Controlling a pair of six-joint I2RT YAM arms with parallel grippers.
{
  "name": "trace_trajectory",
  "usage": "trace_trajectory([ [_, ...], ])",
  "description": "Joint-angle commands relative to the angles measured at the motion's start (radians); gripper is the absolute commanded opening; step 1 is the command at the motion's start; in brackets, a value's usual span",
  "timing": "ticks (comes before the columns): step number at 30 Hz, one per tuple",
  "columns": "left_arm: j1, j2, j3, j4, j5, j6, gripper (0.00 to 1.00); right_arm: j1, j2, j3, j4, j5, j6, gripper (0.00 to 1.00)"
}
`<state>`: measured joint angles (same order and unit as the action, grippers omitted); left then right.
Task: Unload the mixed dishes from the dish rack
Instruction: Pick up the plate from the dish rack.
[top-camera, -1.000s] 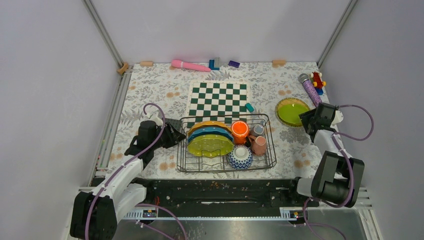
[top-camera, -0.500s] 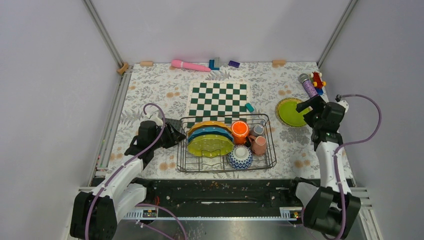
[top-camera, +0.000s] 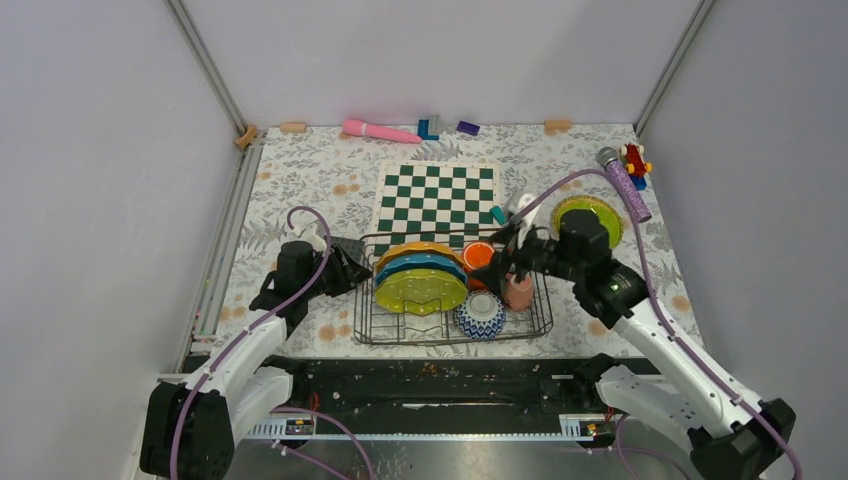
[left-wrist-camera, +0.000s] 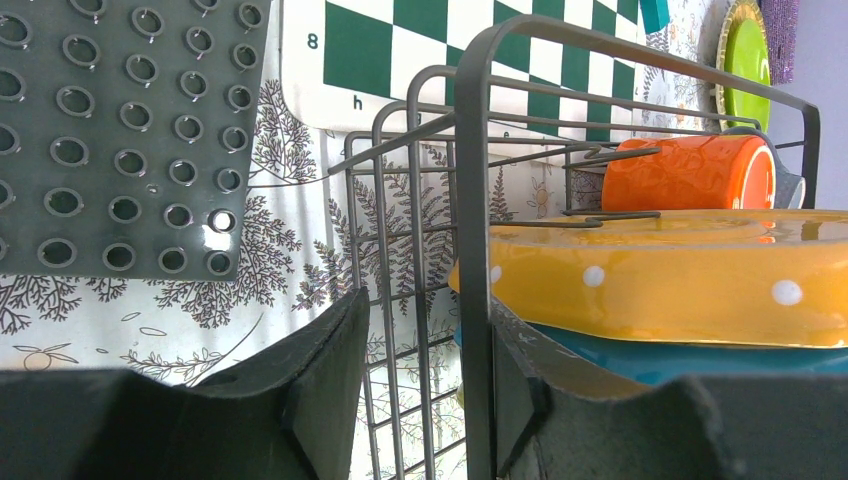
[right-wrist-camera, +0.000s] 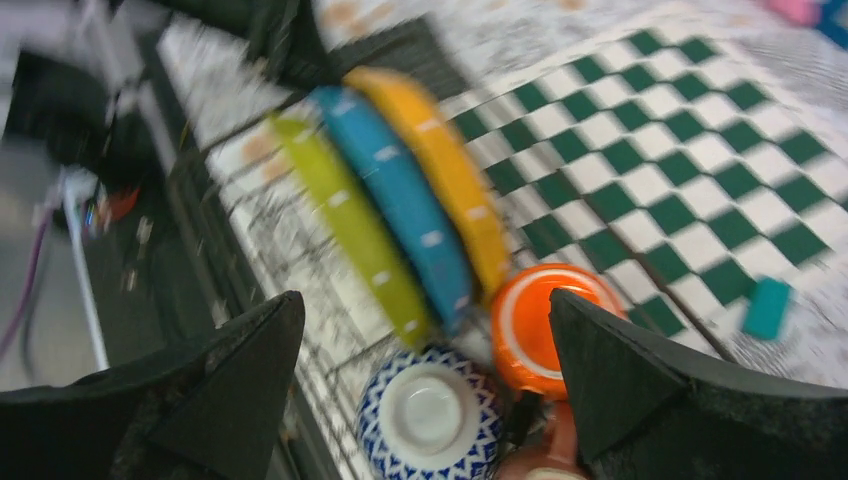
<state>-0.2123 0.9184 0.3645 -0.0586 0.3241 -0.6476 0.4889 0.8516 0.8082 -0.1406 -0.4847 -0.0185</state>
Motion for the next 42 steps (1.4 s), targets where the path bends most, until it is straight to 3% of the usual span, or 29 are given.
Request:
trace_trajectory([
  [1,0.001,-0.001,0.007,-0.030,-0.038,0.025,0.42,0.176,0.029,0.040,-0.166,-0.128,-0.422,1.00],
  [10,-0.002,0.004,-0.005,-0.004,-0.022,0.009,0.40,0.312,0.108,0.028,-0.150,-0.181,-0.595,0.96],
  [20,-0.006,0.005,-0.007,0.006,-0.016,-0.002,0.39,0.360,0.240,0.066,-0.072,-0.072,-0.579,0.96],
  [25,-0.007,0.012,-0.007,0.009,-0.013,-0.002,0.38,0.364,0.252,0.061,-0.068,-0.095,-0.585,0.96],
  [32,-0.018,0.020,-0.001,0.009,-0.012,0.003,0.31,0.379,0.261,0.057,-0.066,-0.107,-0.576,0.95],
  [42,-0.046,0.018,0.016,-0.018,-0.055,0.012,0.25,0.441,0.295,0.078,-0.070,0.017,-0.581,0.95],
])
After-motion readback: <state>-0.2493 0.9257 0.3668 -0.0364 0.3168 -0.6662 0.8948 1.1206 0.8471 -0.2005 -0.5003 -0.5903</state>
